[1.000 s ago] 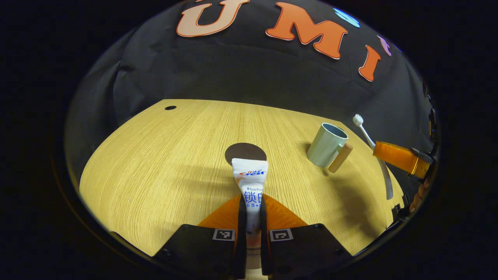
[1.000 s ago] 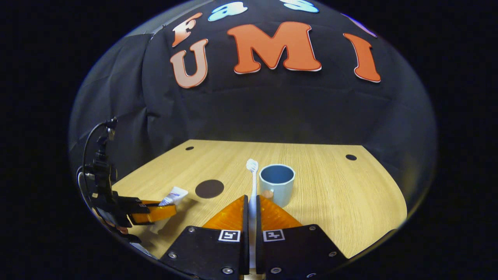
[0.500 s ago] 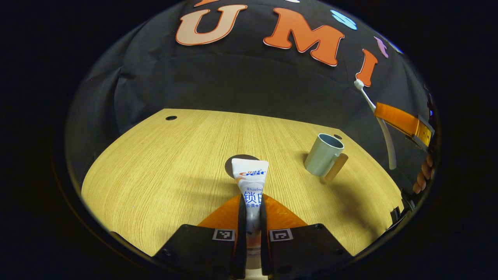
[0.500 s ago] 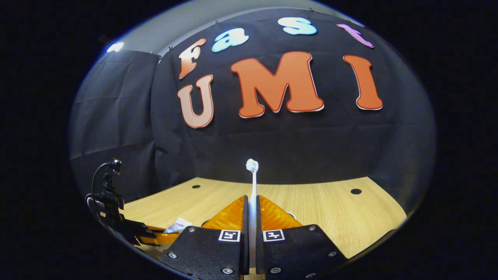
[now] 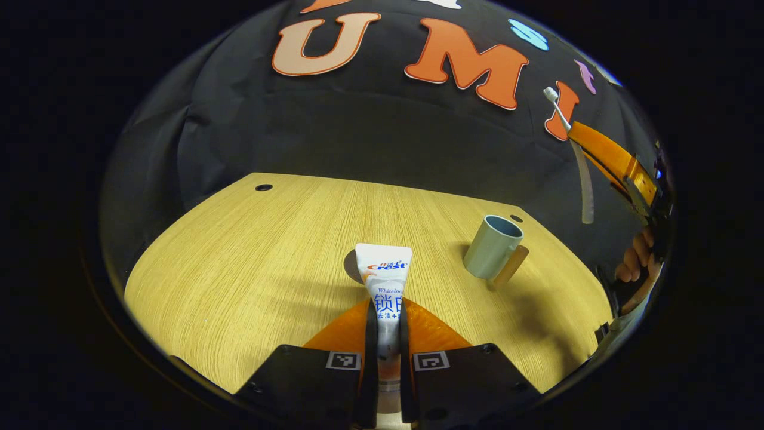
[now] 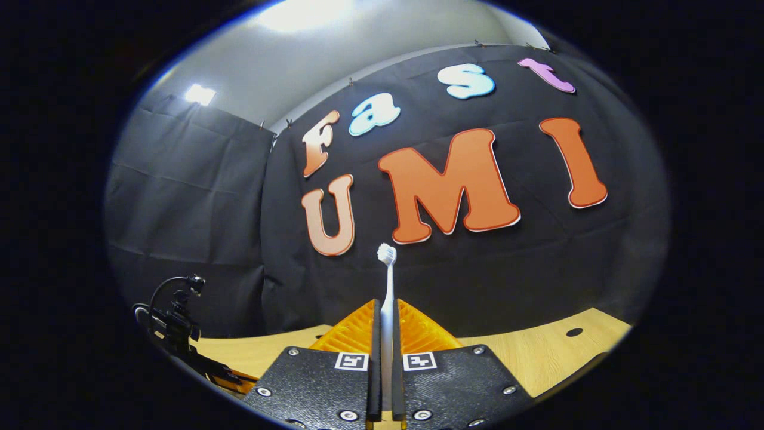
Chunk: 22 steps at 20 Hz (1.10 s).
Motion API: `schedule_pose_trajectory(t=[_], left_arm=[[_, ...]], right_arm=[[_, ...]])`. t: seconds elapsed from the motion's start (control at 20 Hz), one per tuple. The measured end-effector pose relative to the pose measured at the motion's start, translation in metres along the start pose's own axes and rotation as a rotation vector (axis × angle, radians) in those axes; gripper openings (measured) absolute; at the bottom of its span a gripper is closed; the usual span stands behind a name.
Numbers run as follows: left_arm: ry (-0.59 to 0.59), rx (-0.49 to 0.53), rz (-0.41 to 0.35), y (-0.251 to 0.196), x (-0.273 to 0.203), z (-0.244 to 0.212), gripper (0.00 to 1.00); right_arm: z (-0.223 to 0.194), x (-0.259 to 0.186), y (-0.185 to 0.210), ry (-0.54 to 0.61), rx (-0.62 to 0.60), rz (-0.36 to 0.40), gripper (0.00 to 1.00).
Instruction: Put the toothbrush and toothpaste on the desktop into the cup, then pick up the cup and place it on the coaster on the desktop.
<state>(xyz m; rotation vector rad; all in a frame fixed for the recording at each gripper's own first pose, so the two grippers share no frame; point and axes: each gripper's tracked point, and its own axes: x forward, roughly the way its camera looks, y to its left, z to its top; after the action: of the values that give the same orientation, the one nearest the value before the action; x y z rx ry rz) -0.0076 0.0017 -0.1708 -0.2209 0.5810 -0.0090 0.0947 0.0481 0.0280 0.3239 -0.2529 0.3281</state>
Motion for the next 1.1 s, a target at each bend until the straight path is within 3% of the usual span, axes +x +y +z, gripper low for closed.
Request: schedule_pose_trajectory(t=[0.1,0.25,0.3,0.45,0.7,1.1], left_arm=[[-0.009,-0.001,0.001,0.0,-0.001,0.002,0.18],[-0.019,-0.002,0.002,-0.001,-0.003,0.004,0.18],[-0.024,-0.002,0.001,0.0,-0.002,0.004,0.18],[-0.034,-0.004,0.005,0.001,-0.002,0.005,0.18],[-0.043,-0.014,0.026,0.003,-0.004,0.006,0.18],[-0.054,-0.02,0.046,0.009,-0.008,0.008,0.18]], right_arm=[[0.004,0.003,-0.007,-0.049,-0.017,-0.003,0.11],[0.004,0.008,-0.02,-0.109,-0.051,-0.011,0.02],[0.002,0.01,-0.024,-0.117,-0.047,-0.011,0.07],[-0.009,0.017,-0.037,-0.122,-0.033,-0.019,0.07],[-0.04,0.033,-0.058,-0.064,-0.001,-0.061,0.07],[-0.098,0.053,-0.075,0.076,-0.085,-0.091,0.07]])
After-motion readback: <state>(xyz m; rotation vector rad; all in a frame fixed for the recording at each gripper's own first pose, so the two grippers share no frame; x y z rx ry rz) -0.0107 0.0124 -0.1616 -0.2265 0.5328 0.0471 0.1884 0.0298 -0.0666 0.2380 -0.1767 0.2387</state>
